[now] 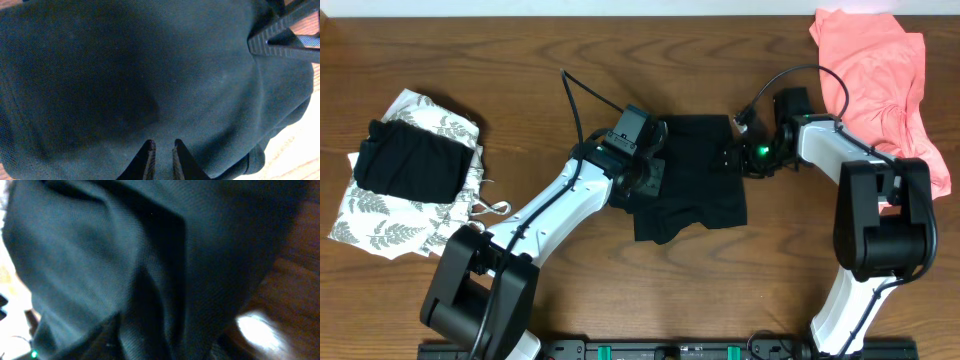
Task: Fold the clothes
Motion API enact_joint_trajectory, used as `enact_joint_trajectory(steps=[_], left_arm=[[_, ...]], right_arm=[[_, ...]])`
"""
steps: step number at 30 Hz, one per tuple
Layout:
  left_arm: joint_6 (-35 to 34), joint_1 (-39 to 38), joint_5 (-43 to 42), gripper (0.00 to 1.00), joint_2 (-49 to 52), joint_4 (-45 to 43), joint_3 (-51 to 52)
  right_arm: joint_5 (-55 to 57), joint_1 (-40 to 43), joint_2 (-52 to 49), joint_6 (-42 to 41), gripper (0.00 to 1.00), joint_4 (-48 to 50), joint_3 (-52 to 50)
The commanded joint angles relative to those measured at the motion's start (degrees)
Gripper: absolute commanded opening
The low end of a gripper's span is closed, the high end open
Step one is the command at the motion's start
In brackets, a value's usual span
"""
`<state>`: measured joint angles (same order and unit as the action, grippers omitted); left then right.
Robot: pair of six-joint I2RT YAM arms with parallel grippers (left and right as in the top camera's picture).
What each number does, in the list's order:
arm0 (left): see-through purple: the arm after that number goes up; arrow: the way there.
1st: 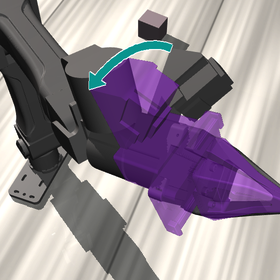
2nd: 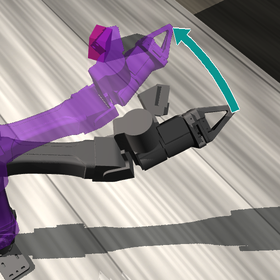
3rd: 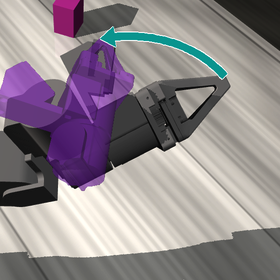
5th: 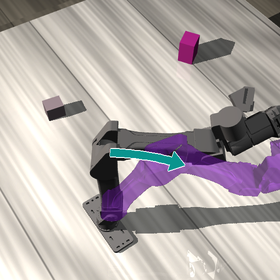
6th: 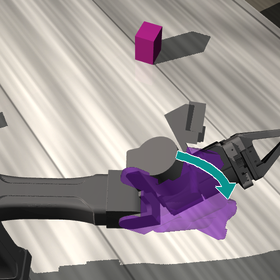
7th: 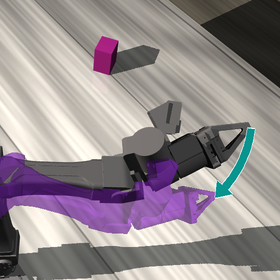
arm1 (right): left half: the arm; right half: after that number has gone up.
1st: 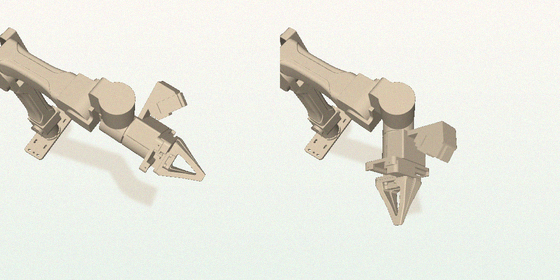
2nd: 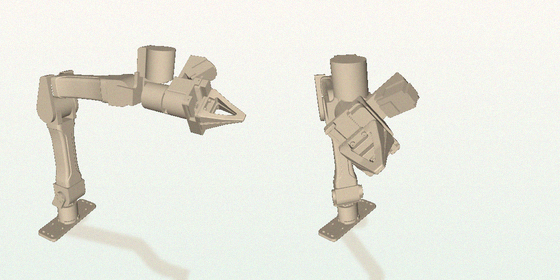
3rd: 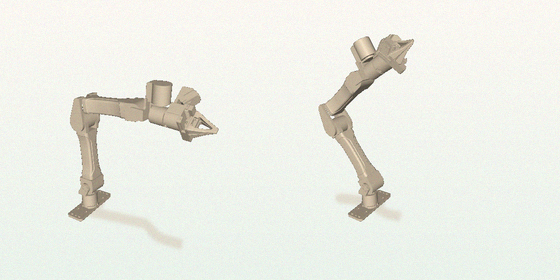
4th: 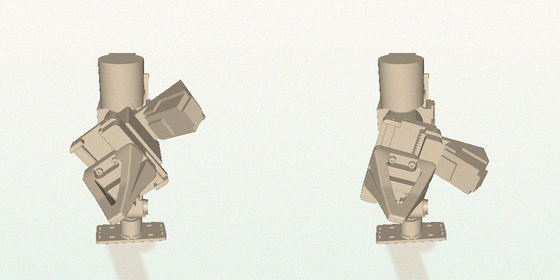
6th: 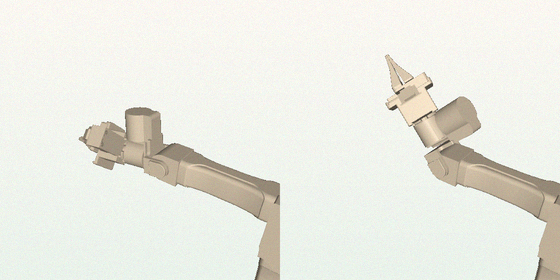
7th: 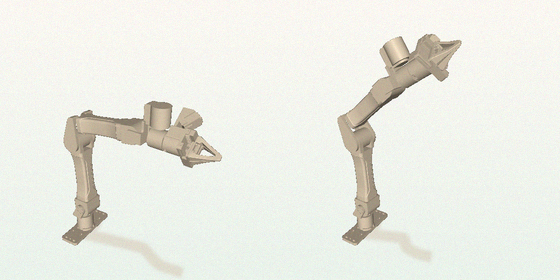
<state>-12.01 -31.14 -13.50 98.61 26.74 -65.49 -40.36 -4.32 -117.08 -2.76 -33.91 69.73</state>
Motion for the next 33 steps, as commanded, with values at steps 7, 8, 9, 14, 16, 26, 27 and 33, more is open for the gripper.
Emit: enact_joint_trajectory(steps=[7,8,9,14,16,26,27,33], left_arm=[[0.1,0.2,0.5,0.14,0.4,0.2,0.0],[0.1,0.2,0.5,0.15,0.4,0.2,0.0],[0.1,0.2,0.5,0.15,0.4,0.2,0.0],[0.1,0.2,0.5,0.14,0.4,0.2,0.0],[0.1,0.2,0.5,0.14,0.4,0.2,0.0],[0.0,1.2,0.7,0.08,-1.3,2.6,0.0],[-0.2,1.7,0.7,0.08,-2.2,3.0,0.0],[-1.9,2.7,-5.7,0.09,-8.0,-0.6,0.0]], right_arm=[[6.2,4.4,3.3,0.3,0.01,-3.3,-1.2],[7.8,5.2,4.6,0.3,0.01,-4.2,-1.2],[9.7,6.1,6.1,0.3,0.01,-5.1,-1.2],[19.8,9.6,14.4,0.3,0.01,-9.7,0.2],[20.9,9.7,17.3,0.3,0.01,-10.6,1.2],[21.5,-0.2,21.5,0.0,0.01,-10.8,5.3],[23.3,-1.6,21.5,0.0,0.01,-10.7,5.3],[32.7,-4.5,21.5,-2.4,0.01,-12.1,5.4]])
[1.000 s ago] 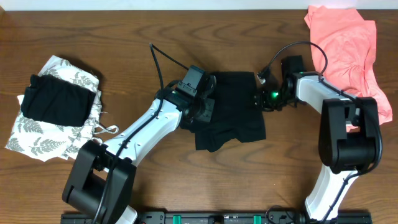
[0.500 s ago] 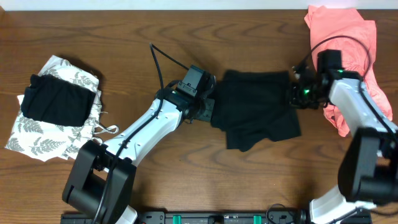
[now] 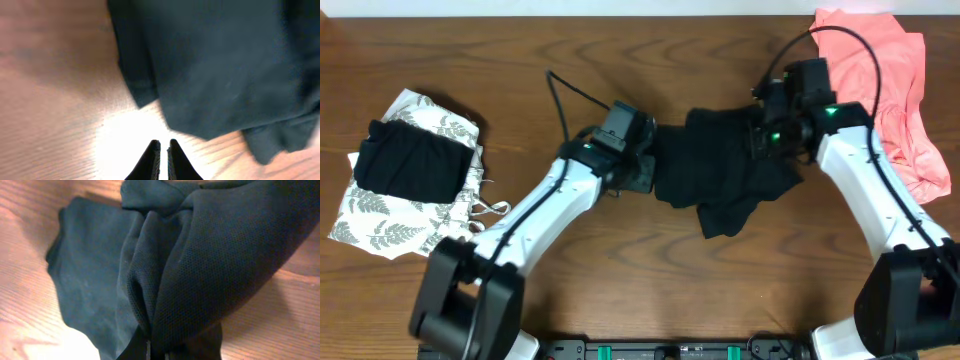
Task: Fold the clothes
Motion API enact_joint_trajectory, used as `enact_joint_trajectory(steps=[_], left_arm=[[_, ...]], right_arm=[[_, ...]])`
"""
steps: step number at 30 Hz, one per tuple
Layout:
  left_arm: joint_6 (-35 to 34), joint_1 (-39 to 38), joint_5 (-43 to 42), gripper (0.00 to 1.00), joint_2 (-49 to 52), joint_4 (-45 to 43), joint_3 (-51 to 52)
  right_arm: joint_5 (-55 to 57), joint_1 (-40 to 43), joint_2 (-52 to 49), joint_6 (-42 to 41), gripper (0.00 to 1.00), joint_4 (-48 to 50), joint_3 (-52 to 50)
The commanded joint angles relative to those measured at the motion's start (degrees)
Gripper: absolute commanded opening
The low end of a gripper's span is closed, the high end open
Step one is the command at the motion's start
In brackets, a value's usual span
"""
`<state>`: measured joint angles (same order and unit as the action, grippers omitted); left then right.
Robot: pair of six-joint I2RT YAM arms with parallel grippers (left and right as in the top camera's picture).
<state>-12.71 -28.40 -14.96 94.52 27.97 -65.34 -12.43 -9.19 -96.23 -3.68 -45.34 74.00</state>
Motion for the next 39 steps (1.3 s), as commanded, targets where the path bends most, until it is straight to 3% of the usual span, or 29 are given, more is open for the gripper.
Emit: enact_joint_trajectory(steps=[1,5,12,20,21,31,39], left_arm=[[-2.4,-0.3,-5.3,0.09,-4.1,-3.1,-0.2],[-6.7,-2.1,-6.9,0.09,-3.5,-7.9,-0.1],[-7.1,-6.3,-5.7,0.10,-2.4,-11.6,-0.1],[-9.3,-8.1,-5.2,0.10,1.4,-12.3,-0.1],[-10.2,-8.3,-5.2,0.15,2.0,-13.1,-0.1],[-20.6,-12.5,-5.2,0.16,11.4,-31.2,-0.1],[-26.8,-13.5,-8.1,0.11,20.0,-39.1,-0.1]], right_arm=[[4.7,0.9,0.6,-1.8,0.01,-1.3,1.1],[4.7,4.5,0.6,-2.3,0.01,-3.3,1.1],[5.1,12.2,0.1,-3.4,0.04,-5.3,1.0],[5.2,13.0,-4.8,-3.8,0.02,-7.8,0.9],[5.2,13.0,-5.7,-3.8,0.01,-7.8,0.9],[3.2,12.5,-7.1,-2.5,0.01,-6.8,0.9],[-10.6,11.7,-2.8,3.6,0.01,-5.3,1.0]])
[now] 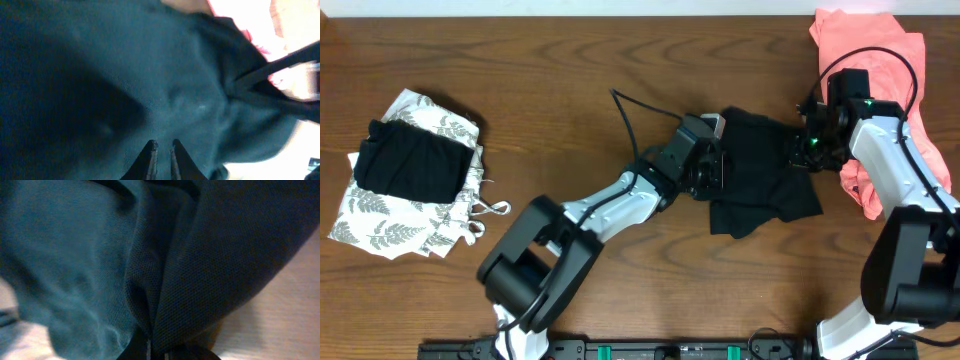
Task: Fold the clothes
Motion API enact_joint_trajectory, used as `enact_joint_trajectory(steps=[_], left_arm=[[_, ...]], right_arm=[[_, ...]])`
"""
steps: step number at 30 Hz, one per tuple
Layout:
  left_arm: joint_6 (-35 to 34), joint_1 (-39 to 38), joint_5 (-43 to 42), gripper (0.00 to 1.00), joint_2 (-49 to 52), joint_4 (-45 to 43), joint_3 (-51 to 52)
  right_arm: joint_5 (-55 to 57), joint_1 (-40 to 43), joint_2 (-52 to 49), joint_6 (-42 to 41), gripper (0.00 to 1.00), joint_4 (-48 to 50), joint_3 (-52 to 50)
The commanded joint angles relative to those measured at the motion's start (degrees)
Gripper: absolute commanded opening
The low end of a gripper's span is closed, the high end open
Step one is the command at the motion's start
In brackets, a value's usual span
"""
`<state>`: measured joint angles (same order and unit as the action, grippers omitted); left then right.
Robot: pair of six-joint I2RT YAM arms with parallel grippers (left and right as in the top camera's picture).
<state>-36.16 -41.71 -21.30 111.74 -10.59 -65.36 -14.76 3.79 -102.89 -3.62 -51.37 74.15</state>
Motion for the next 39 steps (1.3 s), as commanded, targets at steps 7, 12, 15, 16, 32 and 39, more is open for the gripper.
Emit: enact_joint_trajectory(steps=[7,12,15,16,32,39], left_arm=[[-4.9,-0.2,-4.5,0.09,7.5,-0.9,-0.1],[-4.0,0.1,-5.3,0.08,7.0,-1.1,-0.1],[-1.5,0.9,-7.1,0.06,5.6,-0.5,-0.1],[-0.7,1.2,-7.7,0.06,5.0,0.2,-0.1],[14.3,7.5,9.6,0.06,-16.8,30.9,-0.1],[15.4,7.7,11.5,0.06,-17.3,34.1,-0.1]], right_arm=[[-8.4,-6.0,10.9,3.2,0.01,1.9,0.9],[-7.5,-11.5,11.3,1.9,0.01,2.3,0.9],[-5.7,-15.3,10.5,0.5,0.01,3.9,0.9],[-5.0,-16.4,10.2,0.2,0.01,4.5,0.9],[-1.2,-21.9,4.7,-1.3,0.01,8.1,0.9],[6.9,-19.6,4.9,-1.7,0.01,6.0,0.9]])
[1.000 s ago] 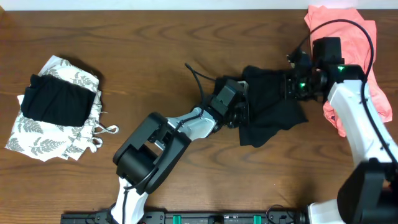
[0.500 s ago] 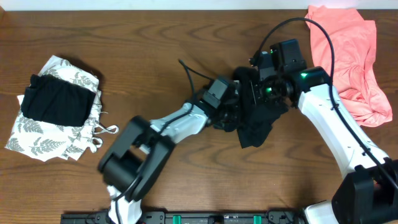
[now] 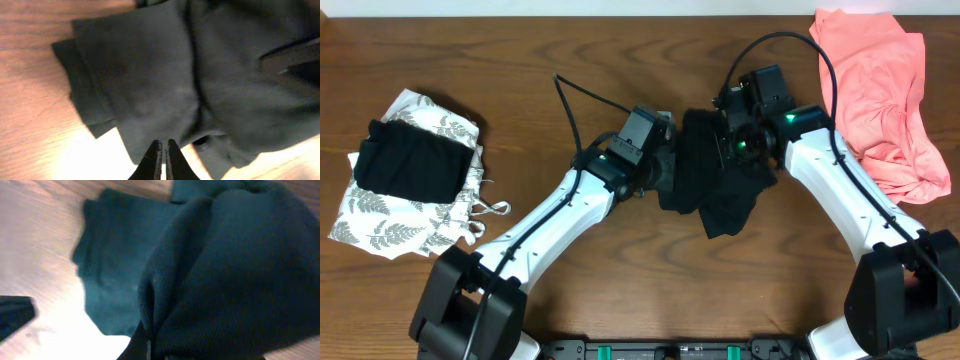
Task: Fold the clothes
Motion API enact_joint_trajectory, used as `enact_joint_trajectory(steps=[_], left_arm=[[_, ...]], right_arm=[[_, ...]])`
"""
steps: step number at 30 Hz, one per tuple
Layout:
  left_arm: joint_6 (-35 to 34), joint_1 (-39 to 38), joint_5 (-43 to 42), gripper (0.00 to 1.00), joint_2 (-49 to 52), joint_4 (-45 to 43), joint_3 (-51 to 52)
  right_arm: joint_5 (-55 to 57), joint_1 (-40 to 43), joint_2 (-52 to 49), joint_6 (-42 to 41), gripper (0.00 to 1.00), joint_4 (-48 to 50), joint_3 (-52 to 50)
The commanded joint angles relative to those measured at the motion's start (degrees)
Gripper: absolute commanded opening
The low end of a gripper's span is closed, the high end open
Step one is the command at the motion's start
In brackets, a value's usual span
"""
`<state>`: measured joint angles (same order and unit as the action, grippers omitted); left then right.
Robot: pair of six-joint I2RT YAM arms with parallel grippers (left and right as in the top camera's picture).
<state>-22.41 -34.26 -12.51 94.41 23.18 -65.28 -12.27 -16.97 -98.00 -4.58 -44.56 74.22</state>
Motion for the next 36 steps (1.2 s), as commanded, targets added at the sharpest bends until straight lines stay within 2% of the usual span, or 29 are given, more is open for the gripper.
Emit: enact_joint_trajectory(steps=[1,6,14,15,18,21,25,28,29,30,32,35,36], left_arm=[[1.6,0.2,2.7,0.07,0.0,0.3,-0.2],[1.6,0.2,2.7,0.07,0.0,0.2,-0.2],[1.6,0.2,2.7,0.07,0.1,-1.0,-0.2],[1.6,0.2,2.7,0.07,0.2,-1.1,-0.2],[1.6,0.2,2.7,0.07,0.4,-1.1,-0.2],[1.6,0.2,2.7,0.07,0.7,-0.7,-0.2],[1.6,0.2,2.7,0.08,0.9,0.2,-0.2],[1.6,0.2,2.7,0.08,0.9,0.0,-0.2],[1.6,0.2,2.7,0.08,0.9,-0.1,-0.2],[1.6,0.2,2.7,0.13,0.9,-0.2,-0.2],[1.6,0.2,2.7,0.15,0.9,-0.4,-0.2],[1.6,-0.1,2.7,0.16,1.0,-0.5,-0.2],[1.6,-0.3,2.7,0.16,1.0,-0.5,-0.2]], right_arm=[[5.7,1.7,0.0,-0.8,0.01,-1.3,0.8],[14.7,6.6,0.0,-1.8,0.01,-2.9,0.8],[13.7,13.9,-0.1,-1.7,0.06,-3.9,0.8],[13.9,14.2,-0.1,-1.7,0.13,-4.4,0.8],[15.1,14.6,-0.2,-1.8,0.53,-5.3,0.8],[19.9,14.6,-0.2,-2.6,0.86,-6.9,0.8],[25.3,15.0,-0.2,-7.2,0.85,-9.5,0.8],[17.7,14.9,-0.2,-5.8,0.81,-9.4,0.8],[13.0,14.8,-0.2,-3.7,0.77,-9.2,0.8],[9.2,14.6,-0.2,-2.1,0.74,-8.9,0.8],[4.4,14.1,-0.2,-0.6,0.71,-8.4,0.8],[3.7,12.9,-0.2,-0.5,0.59,-8.5,0.8],[3.7,12.5,-0.2,-0.5,0.59,-8.5,0.7]])
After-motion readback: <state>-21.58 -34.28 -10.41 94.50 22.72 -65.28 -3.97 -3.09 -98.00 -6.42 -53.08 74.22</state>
